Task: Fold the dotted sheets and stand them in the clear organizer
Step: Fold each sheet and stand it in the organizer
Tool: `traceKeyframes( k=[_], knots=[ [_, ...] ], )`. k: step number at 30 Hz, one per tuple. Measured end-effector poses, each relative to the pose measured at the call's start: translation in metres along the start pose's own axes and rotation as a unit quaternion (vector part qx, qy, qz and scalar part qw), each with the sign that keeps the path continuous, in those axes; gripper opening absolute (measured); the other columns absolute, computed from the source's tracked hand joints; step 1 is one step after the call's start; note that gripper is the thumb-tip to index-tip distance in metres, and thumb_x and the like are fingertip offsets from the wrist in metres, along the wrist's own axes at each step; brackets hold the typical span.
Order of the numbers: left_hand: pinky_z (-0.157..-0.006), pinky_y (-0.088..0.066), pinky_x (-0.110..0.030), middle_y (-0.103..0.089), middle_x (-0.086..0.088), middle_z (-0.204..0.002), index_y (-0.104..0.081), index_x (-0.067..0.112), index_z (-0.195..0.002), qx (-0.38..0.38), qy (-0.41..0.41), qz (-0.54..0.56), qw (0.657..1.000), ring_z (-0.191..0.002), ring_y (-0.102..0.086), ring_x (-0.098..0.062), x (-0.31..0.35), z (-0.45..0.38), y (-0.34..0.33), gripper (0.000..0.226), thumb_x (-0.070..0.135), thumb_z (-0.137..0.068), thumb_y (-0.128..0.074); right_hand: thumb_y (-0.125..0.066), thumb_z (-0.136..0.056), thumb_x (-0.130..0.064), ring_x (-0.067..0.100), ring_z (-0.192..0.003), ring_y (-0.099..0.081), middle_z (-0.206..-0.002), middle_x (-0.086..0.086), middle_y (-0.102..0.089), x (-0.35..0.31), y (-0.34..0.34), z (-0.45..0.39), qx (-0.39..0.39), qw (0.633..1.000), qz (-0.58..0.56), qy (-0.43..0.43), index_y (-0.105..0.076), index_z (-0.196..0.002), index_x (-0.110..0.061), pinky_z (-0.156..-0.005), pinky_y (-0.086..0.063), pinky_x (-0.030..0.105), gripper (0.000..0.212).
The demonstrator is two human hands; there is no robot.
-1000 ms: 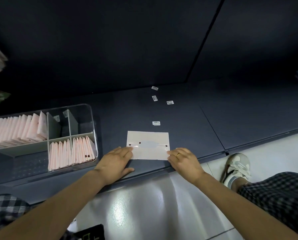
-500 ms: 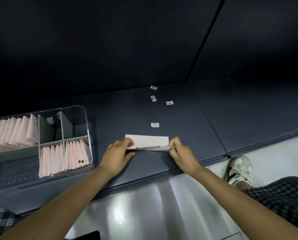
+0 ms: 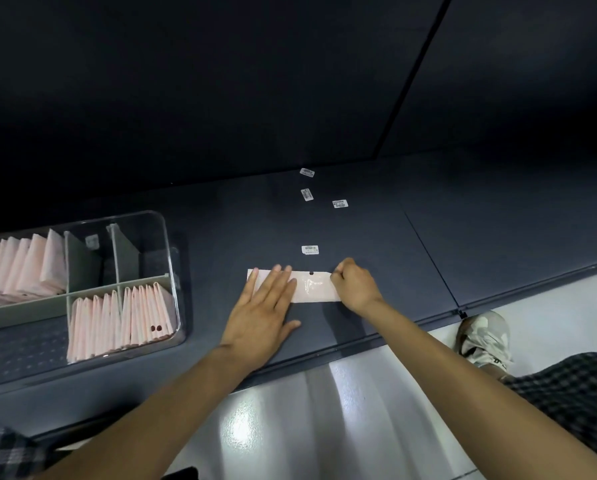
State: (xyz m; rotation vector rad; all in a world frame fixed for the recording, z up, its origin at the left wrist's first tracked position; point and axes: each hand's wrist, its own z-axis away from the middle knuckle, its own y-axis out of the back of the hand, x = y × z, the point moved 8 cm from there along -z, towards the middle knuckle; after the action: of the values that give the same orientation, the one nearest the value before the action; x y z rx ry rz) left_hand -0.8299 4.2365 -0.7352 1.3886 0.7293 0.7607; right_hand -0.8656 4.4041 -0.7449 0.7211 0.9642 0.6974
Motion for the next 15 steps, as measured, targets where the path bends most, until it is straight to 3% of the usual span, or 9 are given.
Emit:
traceKeyframes(
  k=[4,7,10,12,15],
  knots=[
    [-0.116,0.015,-0.037,0.012,-0.01,-0.158,0.005,0.016,-0.151,-0.056,0.0,0.039,0.998,-0.146,0.012,-0.024,-0.002,0.0,-0.027,0.077,0.062,-0.094,-0.02,-0.036,-0.094,-0.015,0.037,-0.102,-0.055,-0.109,0.022,-0.06,0.002,-0.001,-0.005,-0.007,1.0,0.009,-0.015,-0.049,-0.098,-0.001,-0.08,-0.043,0.036,0.019],
    [-0.115,0.017,-0.035,0.023,-0.015,-0.155,0.024,0.033,-0.142,-0.081,-0.013,0.046,0.996,-0.143,0.022,-0.027,-0.006,0.002,-0.037,0.069,0.064,-0.093,-0.014,-0.038,-0.093,-0.016,0.036,-0.101,-0.057,-0.108,0.02,-0.062,0.005,0.001,-0.003,0.015,0.999,0.005,-0.035,-0.053,-0.102,-0.001,-0.077,-0.044,0.035,0.023],
    [-0.115,0.018,-0.036,0.027,-0.016,-0.153,0.028,0.041,-0.136,-0.088,-0.023,0.053,0.994,-0.142,0.026,-0.028,-0.004,0.002,-0.037,0.064,0.065,-0.093,-0.013,-0.042,-0.094,-0.017,0.033,-0.096,-0.057,-0.101,0.014,-0.062,-0.005,0.02,0.016,0.164,0.984,0.073,0.011,-0.051,-0.103,-0.007,-0.068,-0.041,0.035,0.016],
    [-0.115,0.019,-0.037,0.029,-0.017,-0.152,0.029,0.042,-0.135,-0.089,-0.025,0.052,0.994,-0.141,0.028,-0.028,-0.003,0.001,-0.037,0.064,0.065,-0.092,-0.012,-0.043,-0.095,-0.012,0.028,-0.102,-0.054,-0.109,0.011,-0.059,-0.022,0.02,0.032,0.23,0.967,0.021,0.109,-0.054,-0.11,-0.007,-0.078,-0.042,0.035,0.019],
    [-0.115,0.019,-0.037,0.029,-0.017,-0.152,0.024,0.038,-0.14,-0.091,-0.026,0.056,0.994,-0.14,0.029,-0.028,-0.004,0.001,-0.038,0.066,0.065,-0.093,-0.012,-0.039,-0.097,-0.007,0.023,-0.118,-0.052,-0.129,0.009,-0.056,-0.048,-0.013,0.041,0.102,0.966,-0.123,0.201,-0.051,-0.128,-0.006,-0.099,-0.039,0.029,0.033]
  ],
)
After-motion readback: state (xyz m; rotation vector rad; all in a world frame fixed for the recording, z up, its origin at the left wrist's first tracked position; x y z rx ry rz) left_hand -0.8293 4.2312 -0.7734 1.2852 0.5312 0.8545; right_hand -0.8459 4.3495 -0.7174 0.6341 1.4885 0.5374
